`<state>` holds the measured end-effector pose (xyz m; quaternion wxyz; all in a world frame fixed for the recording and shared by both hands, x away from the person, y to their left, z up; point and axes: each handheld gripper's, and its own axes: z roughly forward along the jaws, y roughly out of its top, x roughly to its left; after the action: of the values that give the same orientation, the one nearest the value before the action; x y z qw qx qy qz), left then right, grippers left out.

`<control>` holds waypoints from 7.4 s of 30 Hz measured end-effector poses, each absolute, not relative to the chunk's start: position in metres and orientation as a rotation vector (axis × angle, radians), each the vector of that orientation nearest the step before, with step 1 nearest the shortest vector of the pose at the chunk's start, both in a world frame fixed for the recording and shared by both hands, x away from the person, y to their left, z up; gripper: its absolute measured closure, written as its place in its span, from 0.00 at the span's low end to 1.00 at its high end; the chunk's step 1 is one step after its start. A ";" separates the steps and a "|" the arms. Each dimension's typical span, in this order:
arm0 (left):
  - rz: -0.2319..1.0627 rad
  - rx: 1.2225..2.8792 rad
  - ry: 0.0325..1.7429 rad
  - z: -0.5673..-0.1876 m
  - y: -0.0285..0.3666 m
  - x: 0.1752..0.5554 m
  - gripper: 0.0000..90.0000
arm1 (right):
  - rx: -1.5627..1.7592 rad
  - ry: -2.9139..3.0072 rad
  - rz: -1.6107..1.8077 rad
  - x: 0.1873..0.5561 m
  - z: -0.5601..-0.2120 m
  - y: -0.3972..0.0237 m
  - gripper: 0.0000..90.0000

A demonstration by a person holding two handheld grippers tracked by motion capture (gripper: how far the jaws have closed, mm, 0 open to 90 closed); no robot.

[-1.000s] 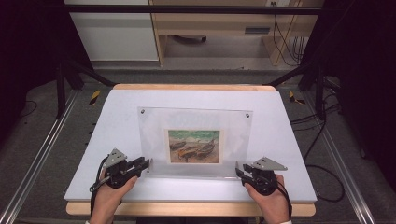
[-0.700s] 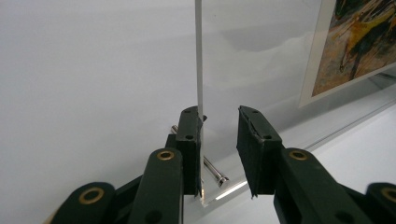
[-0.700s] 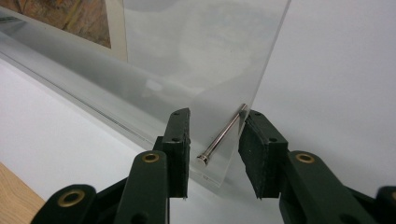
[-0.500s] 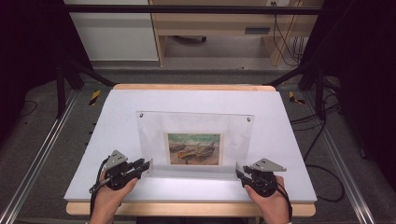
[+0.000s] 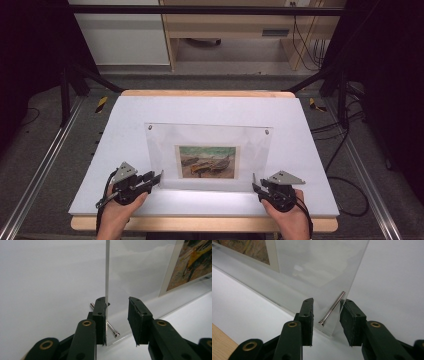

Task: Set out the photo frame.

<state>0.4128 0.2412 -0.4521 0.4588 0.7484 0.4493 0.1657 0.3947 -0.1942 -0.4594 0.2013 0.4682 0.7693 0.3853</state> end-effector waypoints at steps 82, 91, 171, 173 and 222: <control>0.560 1.880 0.923 -0.437 0.221 0.402 0.08 | 1.159 2.031 1.105 0.384 -0.442 -0.190 0.08; 0.569 1.868 0.919 -0.436 0.227 0.398 0.08 | 1.165 2.016 1.104 0.378 -0.442 -0.195 0.08; 0.843 1.758 1.067 -0.442 0.300 0.413 0.09 | 1.318 1.788 0.970 0.383 -0.450 -0.256 0.11; 0.845 1.764 1.070 -0.444 0.299 0.416 0.09 | 1.327 1.784 0.965 0.385 -0.451 -0.257 0.12; 0.619 1.770 1.212 -0.462 0.303 0.475 0.09 | 1.566 1.858 0.919 0.456 -0.470 -0.262 0.12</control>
<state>0.4755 0.3031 -0.4621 0.4389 0.7123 0.4879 0.2489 0.4558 -0.2617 -0.4700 0.2684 0.5806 0.6891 0.3408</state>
